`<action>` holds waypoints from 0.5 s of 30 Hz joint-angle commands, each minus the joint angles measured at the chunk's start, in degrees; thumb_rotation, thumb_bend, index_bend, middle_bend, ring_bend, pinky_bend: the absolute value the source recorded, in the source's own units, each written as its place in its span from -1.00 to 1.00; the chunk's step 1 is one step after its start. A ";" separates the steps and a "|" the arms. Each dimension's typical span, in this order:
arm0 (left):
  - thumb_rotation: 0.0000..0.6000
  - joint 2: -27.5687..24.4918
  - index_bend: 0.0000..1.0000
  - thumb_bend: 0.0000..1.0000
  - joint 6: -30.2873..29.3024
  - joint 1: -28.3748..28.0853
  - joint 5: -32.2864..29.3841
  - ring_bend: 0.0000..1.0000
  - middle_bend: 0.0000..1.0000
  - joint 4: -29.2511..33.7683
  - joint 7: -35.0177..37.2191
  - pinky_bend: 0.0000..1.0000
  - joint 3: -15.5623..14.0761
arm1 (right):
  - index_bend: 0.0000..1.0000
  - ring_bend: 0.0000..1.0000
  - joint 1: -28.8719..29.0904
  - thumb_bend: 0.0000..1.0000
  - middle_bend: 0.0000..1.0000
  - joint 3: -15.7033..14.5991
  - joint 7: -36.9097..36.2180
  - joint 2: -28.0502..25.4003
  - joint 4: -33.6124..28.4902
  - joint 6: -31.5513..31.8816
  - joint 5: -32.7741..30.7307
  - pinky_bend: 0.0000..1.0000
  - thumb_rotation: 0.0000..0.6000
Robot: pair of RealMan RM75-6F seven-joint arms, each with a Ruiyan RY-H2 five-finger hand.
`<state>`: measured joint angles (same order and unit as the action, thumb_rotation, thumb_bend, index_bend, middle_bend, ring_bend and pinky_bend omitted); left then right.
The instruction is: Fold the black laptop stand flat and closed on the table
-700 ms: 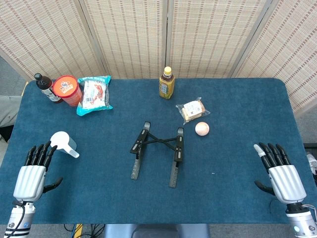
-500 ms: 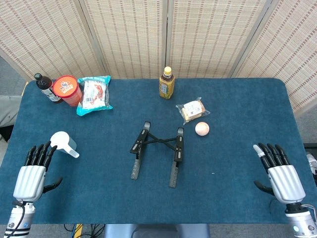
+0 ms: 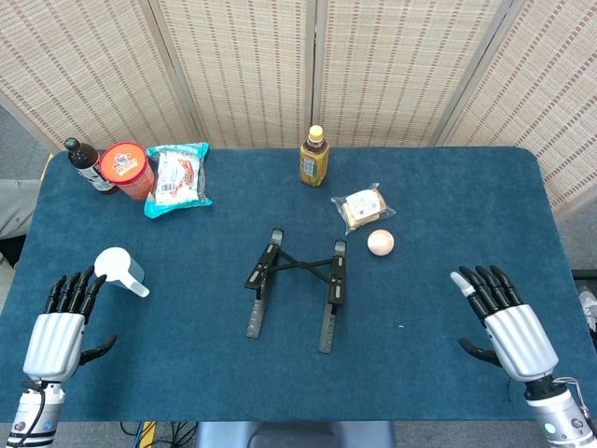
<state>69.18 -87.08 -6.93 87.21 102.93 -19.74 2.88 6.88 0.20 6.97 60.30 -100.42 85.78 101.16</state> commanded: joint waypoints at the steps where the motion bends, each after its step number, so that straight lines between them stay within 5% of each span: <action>1: 1.00 -0.04 -0.85 -0.73 -0.14 0.07 0.05 -1.00 -1.00 0.08 -0.04 -1.00 0.02 | -1.00 -1.00 2.09 -0.89 -0.81 -0.49 -3.27 -0.92 -0.80 -0.95 3.31 -1.00 1.00; 5: 1.00 -0.20 -0.84 -0.73 0.09 0.06 -0.16 -1.00 -1.00 0.25 -0.25 -1.00 0.02 | -1.00 -1.00 4.30 -0.88 -0.77 -1.21 -7.97 -1.41 -1.08 -1.93 6.56 -0.97 1.00; 15: 1.00 0.04 -0.78 -0.73 1.06 -0.46 -0.47 -1.00 -1.00 0.54 -1.07 -1.00 0.18 | -1.00 -0.83 8.58 -0.87 -0.59 -3.21 -16.57 -1.05 -0.49 -4.95 10.43 -0.49 1.00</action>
<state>69.19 -86.05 -7.36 86.76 103.45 -20.78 3.05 14.62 -2.43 -8.31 59.00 -101.16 81.58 110.95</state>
